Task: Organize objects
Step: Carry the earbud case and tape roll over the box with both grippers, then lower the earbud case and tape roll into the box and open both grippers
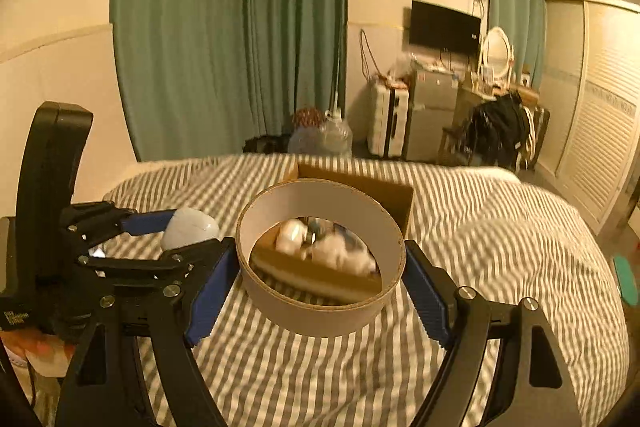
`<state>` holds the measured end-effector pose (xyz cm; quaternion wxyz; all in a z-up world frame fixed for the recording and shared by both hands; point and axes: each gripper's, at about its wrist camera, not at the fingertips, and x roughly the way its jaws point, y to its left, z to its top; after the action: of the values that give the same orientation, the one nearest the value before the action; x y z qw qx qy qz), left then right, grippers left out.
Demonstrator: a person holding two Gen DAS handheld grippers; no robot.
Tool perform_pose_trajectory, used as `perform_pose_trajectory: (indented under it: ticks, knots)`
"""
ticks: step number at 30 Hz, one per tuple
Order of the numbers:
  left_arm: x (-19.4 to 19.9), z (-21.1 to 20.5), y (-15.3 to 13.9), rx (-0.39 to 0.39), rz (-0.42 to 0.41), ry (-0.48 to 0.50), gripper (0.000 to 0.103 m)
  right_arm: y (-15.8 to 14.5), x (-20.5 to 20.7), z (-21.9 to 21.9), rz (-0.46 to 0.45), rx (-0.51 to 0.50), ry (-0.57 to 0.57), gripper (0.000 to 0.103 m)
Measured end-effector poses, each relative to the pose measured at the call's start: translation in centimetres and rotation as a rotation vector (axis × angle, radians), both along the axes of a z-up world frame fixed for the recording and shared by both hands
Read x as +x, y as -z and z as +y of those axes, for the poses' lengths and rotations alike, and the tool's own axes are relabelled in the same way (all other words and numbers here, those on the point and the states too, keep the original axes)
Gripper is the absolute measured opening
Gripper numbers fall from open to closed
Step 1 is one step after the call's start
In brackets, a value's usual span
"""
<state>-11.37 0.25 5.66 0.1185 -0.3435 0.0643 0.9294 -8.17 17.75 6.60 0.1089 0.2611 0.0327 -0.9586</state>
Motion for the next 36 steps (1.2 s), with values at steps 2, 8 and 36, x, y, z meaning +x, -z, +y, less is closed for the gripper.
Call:
perform_pose_trajectory:
  ticks: [2,8,36]
  knots:
    - [-1.8,0.1,-0.5,0.004,0.012,-0.007,0.053,-1.0,-1.4,0.1,0.014,-0.014,-0.002,0.080]
    - [-8.1,0.5,-1.0,0.014,0.040,-0.027,0.053,-3.2,-7.1,-0.1,0.048,-0.035,-0.003,0.080]
    - [-18.7,3.8,10.0,-0.045,-0.124,0.038,0.053,8.8,-23.5,3.4,-0.246,-0.182,0.060,0.080]
